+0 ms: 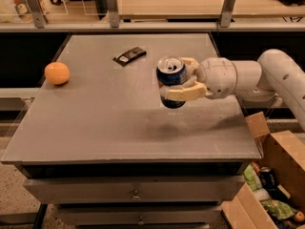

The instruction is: Place pepsi can upright

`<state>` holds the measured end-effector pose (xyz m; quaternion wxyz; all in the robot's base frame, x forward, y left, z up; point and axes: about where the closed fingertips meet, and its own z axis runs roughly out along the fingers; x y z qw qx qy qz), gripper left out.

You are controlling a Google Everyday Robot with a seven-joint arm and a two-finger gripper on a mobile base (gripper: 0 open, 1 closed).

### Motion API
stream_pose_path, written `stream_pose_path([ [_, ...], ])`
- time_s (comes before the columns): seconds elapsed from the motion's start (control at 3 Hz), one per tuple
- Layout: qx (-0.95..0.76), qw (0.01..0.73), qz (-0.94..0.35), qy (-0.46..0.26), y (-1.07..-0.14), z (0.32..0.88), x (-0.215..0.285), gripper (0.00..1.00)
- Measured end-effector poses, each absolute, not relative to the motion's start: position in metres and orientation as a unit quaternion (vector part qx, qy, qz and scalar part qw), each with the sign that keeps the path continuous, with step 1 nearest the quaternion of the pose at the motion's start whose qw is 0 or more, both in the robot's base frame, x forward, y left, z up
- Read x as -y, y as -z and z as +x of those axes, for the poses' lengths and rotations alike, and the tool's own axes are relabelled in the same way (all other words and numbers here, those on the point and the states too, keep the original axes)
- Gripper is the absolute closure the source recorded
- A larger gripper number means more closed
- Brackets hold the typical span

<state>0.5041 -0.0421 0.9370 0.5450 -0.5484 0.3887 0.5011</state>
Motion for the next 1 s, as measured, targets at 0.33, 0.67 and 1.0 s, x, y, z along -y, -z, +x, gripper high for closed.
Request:
stream_pose_path([
  [0.33,-0.392,0.548,-0.553,-0.49,-0.927,0.502,0.05,0.6],
  [0.67,-0.401,0.546,-0.555,-0.483,-0.907,0.5,0.061,0.36],
  [1.0,-0.412,0.54,-0.553,-0.482,-0.889,0.498,0.071,0.13],
])
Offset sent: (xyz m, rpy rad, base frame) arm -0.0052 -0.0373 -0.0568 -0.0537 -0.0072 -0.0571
